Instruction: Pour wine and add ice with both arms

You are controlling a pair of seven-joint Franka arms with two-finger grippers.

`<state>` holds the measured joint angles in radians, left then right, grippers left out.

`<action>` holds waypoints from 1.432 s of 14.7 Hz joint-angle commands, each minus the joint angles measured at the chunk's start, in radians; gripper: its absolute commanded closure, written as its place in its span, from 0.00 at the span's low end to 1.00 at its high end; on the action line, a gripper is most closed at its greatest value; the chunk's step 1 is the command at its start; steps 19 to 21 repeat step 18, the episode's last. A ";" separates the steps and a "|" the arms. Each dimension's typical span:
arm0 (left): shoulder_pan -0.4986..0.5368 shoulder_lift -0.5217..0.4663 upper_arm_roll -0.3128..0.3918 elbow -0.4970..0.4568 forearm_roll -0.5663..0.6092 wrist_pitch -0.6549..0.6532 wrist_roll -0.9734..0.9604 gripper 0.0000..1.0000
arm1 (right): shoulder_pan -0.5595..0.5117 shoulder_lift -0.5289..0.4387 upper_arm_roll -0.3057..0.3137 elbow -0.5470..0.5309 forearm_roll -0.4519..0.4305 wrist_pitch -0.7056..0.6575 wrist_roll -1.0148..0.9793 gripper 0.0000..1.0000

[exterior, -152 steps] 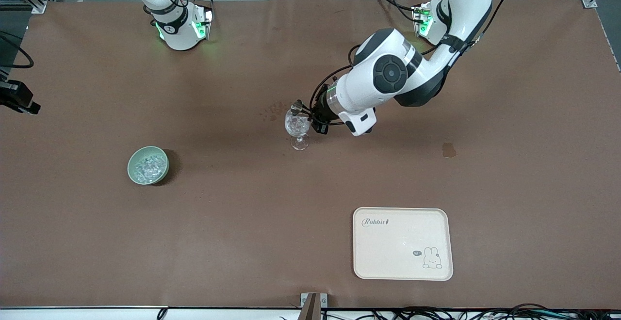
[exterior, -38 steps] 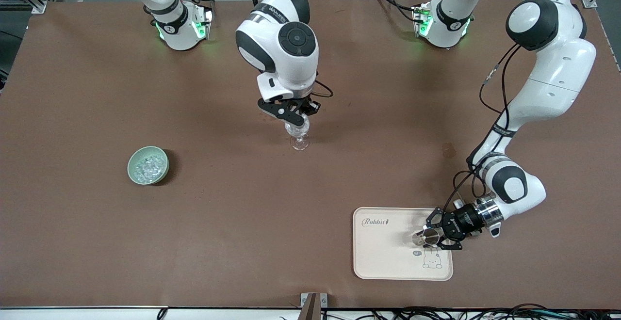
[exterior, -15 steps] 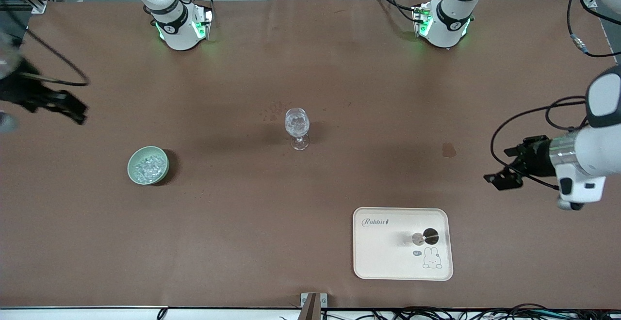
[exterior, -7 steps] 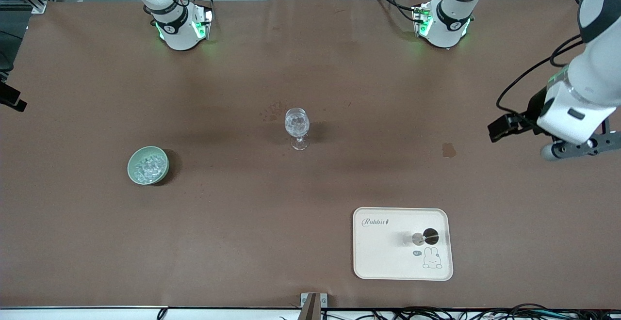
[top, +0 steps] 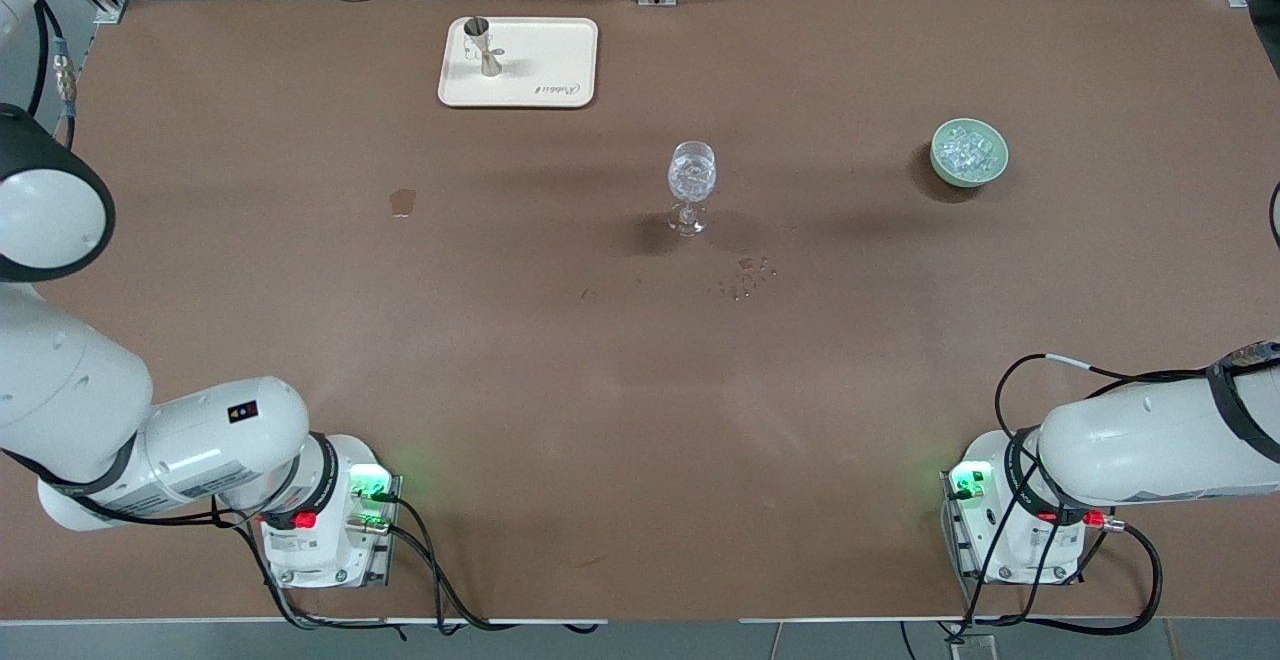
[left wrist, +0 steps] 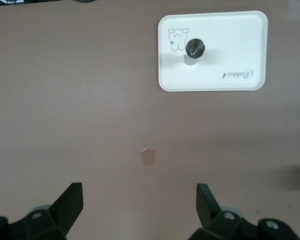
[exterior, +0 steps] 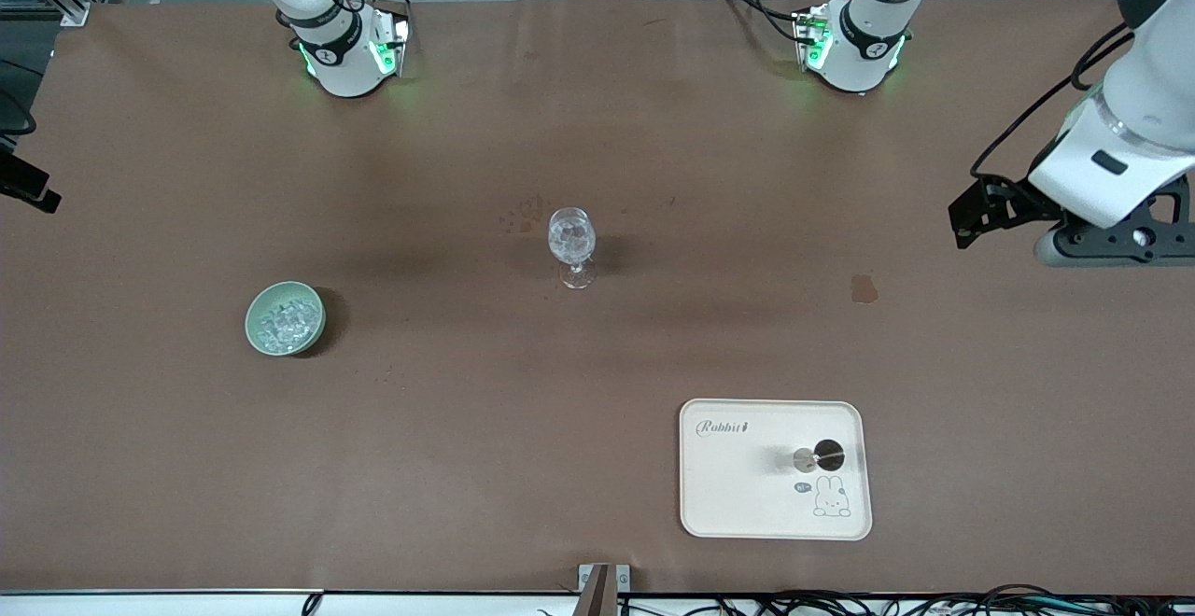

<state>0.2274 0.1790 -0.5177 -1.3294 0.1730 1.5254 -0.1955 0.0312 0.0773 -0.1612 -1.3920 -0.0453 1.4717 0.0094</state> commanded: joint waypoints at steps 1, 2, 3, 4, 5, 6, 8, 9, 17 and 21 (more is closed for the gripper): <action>-0.139 -0.107 0.213 -0.057 -0.102 -0.048 0.074 0.00 | -0.021 -0.036 0.025 -0.041 0.022 0.007 -0.008 0.00; -0.190 -0.142 0.273 -0.092 -0.115 -0.054 0.076 0.00 | -0.014 -0.036 0.025 -0.041 0.022 0.006 -0.008 0.00; -0.238 -0.179 0.325 -0.138 -0.116 -0.053 0.074 0.00 | -0.013 -0.036 0.025 -0.041 0.021 0.006 -0.008 0.00; -0.273 -0.208 0.371 -0.178 -0.122 -0.042 0.076 0.00 | -0.013 -0.036 0.023 -0.041 0.021 0.006 -0.006 0.00; -0.290 -0.229 0.396 -0.206 -0.142 -0.037 0.076 0.00 | -0.014 -0.036 0.023 -0.041 0.022 0.007 -0.006 0.00; -0.295 -0.257 0.407 -0.241 -0.151 -0.036 0.074 0.00 | -0.013 -0.036 0.023 -0.041 0.022 0.009 -0.006 0.00; -0.287 -0.308 0.407 -0.318 -0.155 0.019 0.074 0.00 | -0.011 -0.034 0.026 -0.036 0.025 0.033 0.001 0.00; -0.286 -0.325 0.409 -0.338 -0.155 0.028 0.074 0.00 | -0.010 -0.034 0.028 -0.038 0.033 0.030 0.003 0.00; -0.264 -0.325 0.409 -0.321 -0.155 0.010 0.102 0.00 | -0.007 -0.034 0.028 -0.038 0.062 0.022 0.007 0.00; -0.264 -0.325 0.409 -0.318 -0.155 0.000 0.103 0.00 | -0.007 -0.034 0.028 -0.038 0.059 0.021 0.007 0.00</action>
